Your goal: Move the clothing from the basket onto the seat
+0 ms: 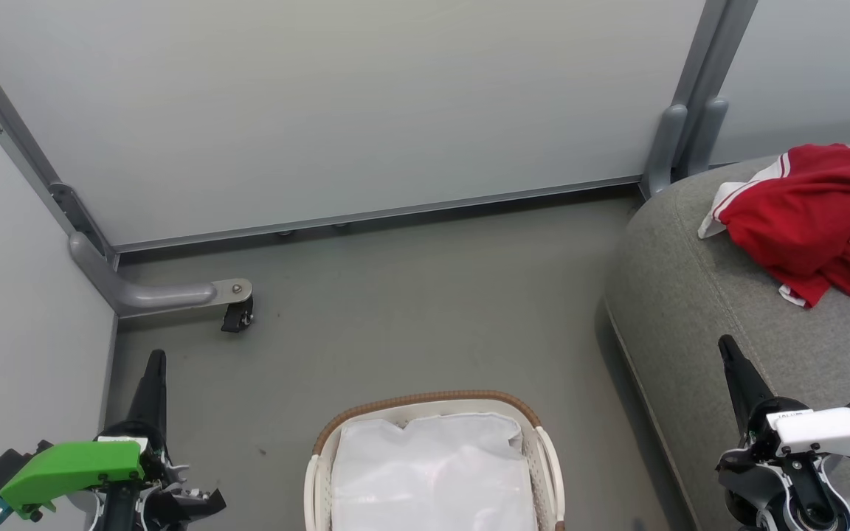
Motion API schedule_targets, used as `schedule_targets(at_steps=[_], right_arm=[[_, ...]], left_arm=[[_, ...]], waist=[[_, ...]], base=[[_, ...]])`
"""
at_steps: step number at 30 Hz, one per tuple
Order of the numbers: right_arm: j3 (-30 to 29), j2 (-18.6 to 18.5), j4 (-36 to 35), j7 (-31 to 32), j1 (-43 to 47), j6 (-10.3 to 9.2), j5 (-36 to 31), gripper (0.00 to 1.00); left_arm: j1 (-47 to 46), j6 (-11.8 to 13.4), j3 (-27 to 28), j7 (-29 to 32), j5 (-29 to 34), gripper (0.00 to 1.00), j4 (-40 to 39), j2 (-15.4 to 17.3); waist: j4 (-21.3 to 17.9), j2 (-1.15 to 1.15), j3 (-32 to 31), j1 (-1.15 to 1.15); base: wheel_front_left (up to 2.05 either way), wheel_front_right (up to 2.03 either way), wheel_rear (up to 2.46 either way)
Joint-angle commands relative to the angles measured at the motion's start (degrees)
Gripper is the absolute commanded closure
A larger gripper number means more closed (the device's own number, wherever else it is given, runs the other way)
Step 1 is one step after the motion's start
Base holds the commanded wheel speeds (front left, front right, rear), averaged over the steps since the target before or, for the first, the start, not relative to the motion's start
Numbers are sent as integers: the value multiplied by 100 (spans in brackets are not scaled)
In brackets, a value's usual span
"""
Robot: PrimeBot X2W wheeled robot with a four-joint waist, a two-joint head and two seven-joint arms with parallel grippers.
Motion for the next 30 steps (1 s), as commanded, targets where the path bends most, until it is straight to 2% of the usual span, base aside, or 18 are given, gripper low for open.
schedule_targets(at_steps=[1,10,30], right_arm=[[-20,-35,-33,30,-84,-3,115,100],[-43,-38,-49,119,-80,-4,452,100],[-40,-37,-47,119,-76,-4,447,100]], left_arm=[[-108,-34,32,33,-106,100,-35,31],[-124,-60,116,121,-387,100,-48,26],[-110,-59,130,142,-362,100,-41,9]], waist=[[-6,0,0,0],[-42,0,-3,0],[-44,0,-3,0]], base=[[0,0,0],[0,0,0],[0,0,0]])
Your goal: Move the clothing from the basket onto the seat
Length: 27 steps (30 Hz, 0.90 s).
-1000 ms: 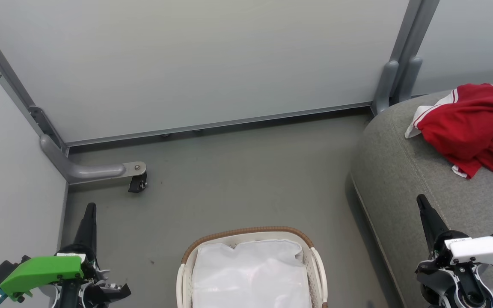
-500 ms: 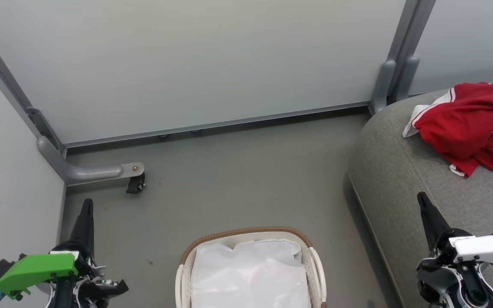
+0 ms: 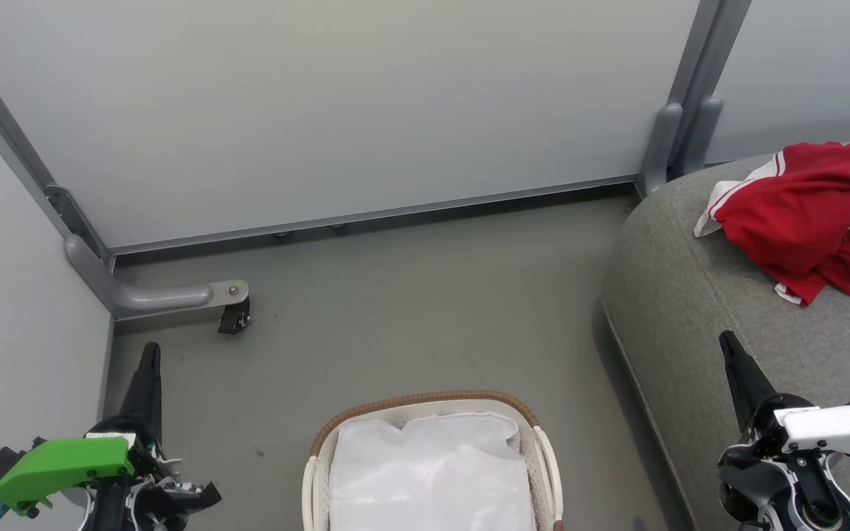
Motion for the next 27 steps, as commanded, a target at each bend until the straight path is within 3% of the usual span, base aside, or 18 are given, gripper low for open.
schedule_targets(at_steps=[1,27], right_arm=[[-12,-34,-22,19,-47,-4,17,100],[-11,-34,-23,18,-47,-3,18,100]], left_arm=[[-55,-25,27,19,-5,100,-4,14],[-57,-25,43,33,18,100,-5,1]], waist=[[0,0,0,0],[0,0,0,0]], base=[[0,0,0],[0,0,0]])
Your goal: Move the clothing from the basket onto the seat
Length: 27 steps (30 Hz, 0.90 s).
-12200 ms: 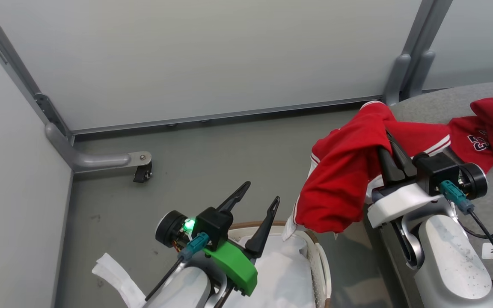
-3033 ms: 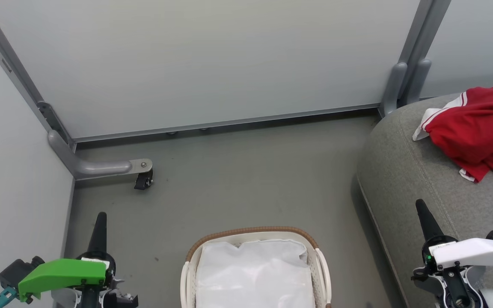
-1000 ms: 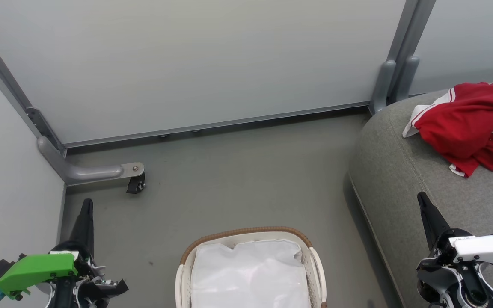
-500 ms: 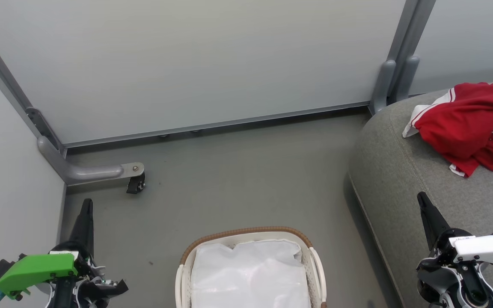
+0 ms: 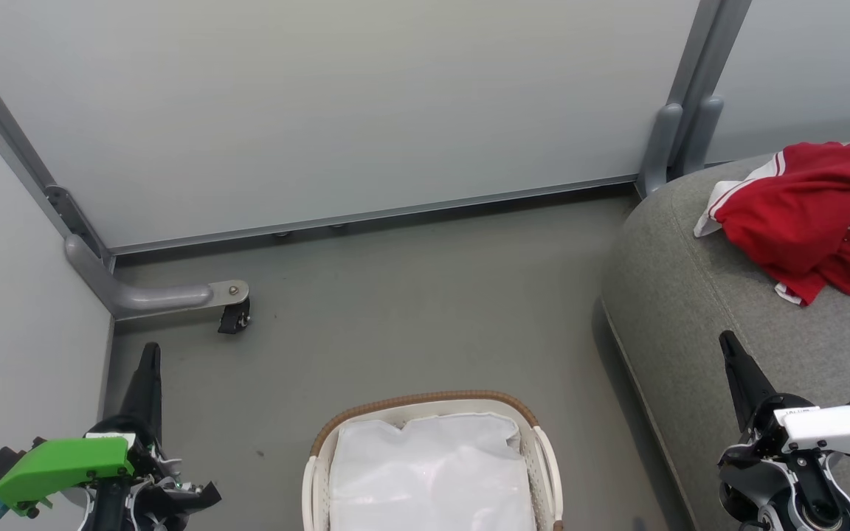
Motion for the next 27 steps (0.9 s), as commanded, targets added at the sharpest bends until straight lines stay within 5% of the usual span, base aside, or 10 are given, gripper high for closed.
schedule_targets(at_steps=[1,27], right_arm=[[-11,-34,-23,19,-46,-2,18,100],[-10,-33,-23,19,-46,-2,18,100]], left_arm=[[-57,-25,26,6,17,100,-3,10],[-58,-25,35,18,30,100,-2,1]], waist=[[0,0,0,0],[0,0,0,0]], base=[[0,0,0],[0,0,0]])
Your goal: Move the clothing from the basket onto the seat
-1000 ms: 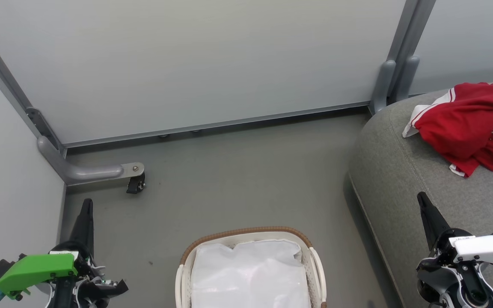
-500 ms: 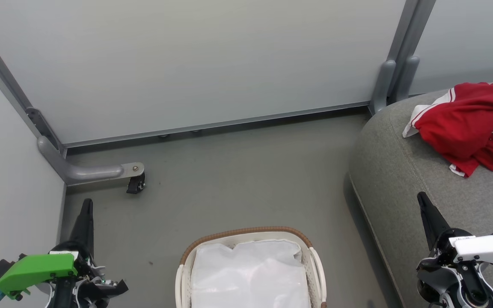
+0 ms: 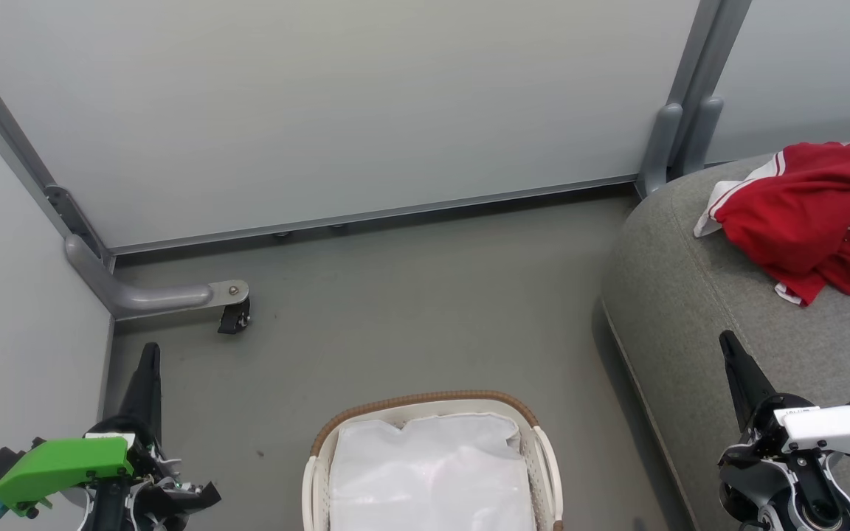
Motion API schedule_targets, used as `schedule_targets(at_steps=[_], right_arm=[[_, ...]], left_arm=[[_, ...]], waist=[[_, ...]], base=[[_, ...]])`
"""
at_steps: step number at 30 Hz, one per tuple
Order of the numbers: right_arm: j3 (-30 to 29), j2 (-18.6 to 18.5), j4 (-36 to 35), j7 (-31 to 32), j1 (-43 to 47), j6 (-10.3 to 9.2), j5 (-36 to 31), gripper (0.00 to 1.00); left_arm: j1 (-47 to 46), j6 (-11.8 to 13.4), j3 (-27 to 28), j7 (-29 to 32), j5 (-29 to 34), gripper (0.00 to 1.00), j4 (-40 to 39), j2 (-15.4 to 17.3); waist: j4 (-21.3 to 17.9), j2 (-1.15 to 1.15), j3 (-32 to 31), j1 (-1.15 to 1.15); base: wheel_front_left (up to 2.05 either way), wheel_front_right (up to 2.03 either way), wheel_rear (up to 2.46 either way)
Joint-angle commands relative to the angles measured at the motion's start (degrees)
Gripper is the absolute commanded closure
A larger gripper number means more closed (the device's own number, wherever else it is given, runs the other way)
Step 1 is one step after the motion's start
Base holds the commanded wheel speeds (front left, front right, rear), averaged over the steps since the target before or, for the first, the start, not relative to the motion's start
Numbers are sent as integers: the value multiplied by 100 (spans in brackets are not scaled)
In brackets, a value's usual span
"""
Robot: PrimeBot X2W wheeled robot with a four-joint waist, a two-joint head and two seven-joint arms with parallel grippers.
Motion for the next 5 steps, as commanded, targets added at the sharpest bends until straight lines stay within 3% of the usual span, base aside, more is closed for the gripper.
schedule_targets(at_steps=[1,5], right_arm=[[-10,-32,-23,19,-46,-2,18,100],[-10,-32,-23,19,-46,-2,18,100]], left_arm=[[-58,-25,19,5,23,100,-4,7],[-58,-25,21,7,25,100,-4,6]], waist=[[0,0,0,0],[0,0,0,0]], base=[[0,0,0],[0,0,0]])
